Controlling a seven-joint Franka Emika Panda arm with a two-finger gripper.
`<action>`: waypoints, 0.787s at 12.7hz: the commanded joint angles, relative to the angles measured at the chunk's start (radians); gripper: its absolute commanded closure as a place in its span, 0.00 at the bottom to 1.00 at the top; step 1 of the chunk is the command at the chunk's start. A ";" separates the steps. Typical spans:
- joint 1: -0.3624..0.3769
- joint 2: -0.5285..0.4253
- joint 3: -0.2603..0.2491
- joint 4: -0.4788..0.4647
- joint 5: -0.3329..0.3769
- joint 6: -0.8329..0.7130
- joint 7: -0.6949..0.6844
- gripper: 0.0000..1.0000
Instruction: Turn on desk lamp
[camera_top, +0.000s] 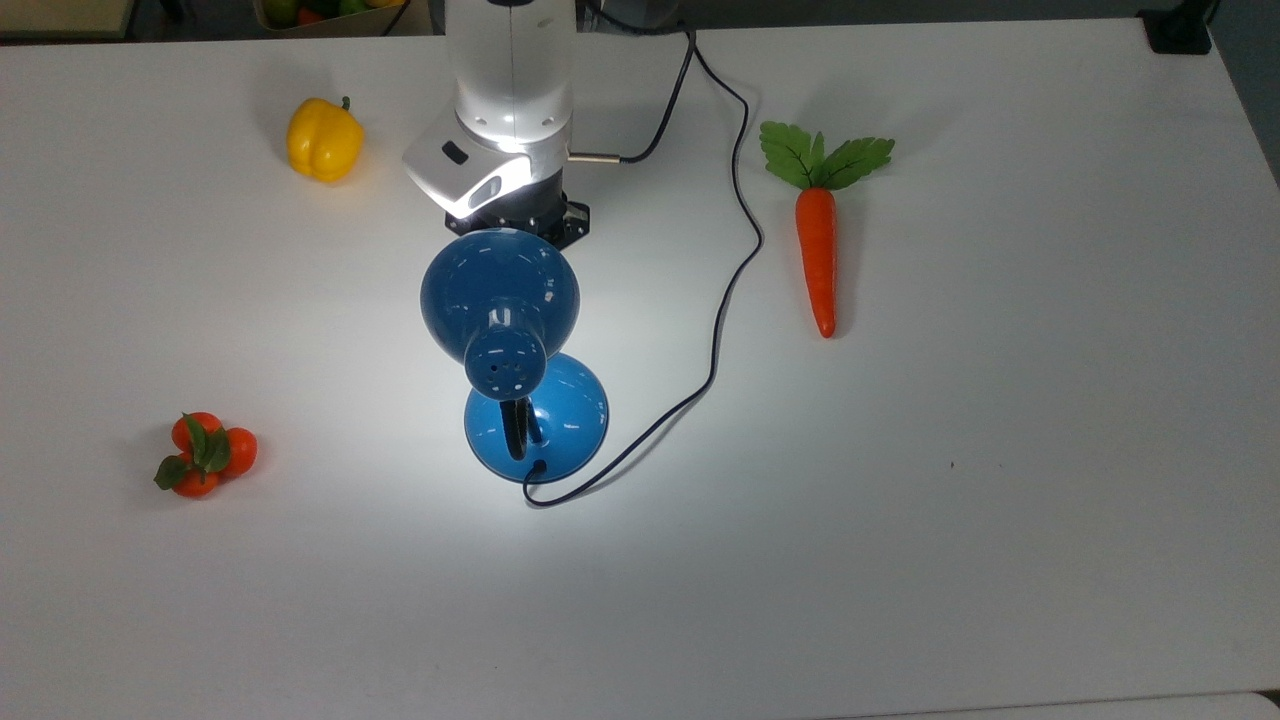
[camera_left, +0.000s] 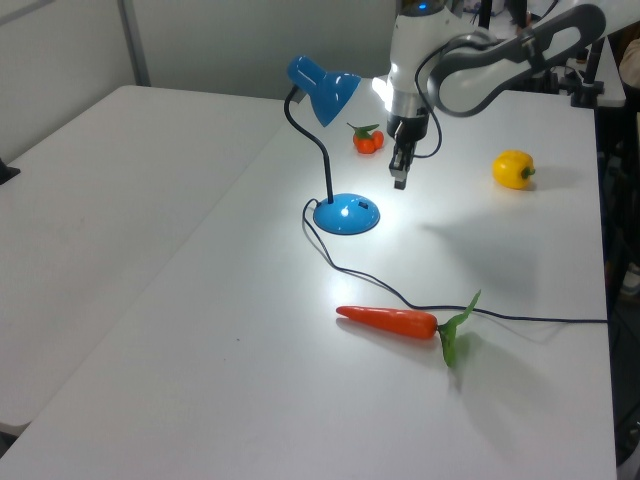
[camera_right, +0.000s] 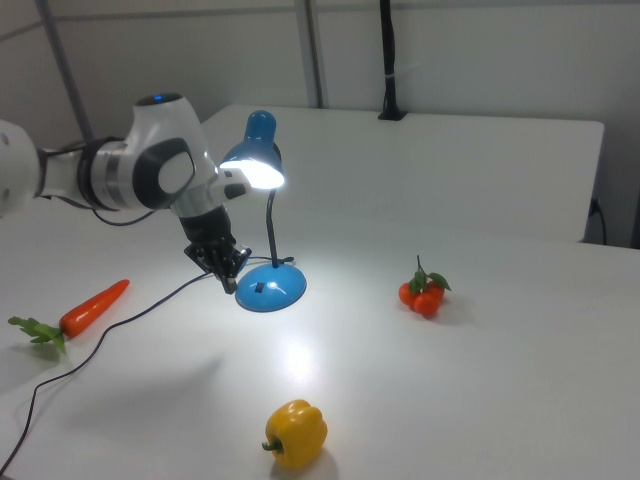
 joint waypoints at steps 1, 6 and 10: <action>0.004 -0.099 -0.003 0.032 -0.016 -0.220 0.003 1.00; -0.004 -0.231 -0.009 0.107 0.007 -0.425 -0.067 1.00; -0.022 -0.250 -0.019 0.194 0.045 -0.525 -0.070 0.99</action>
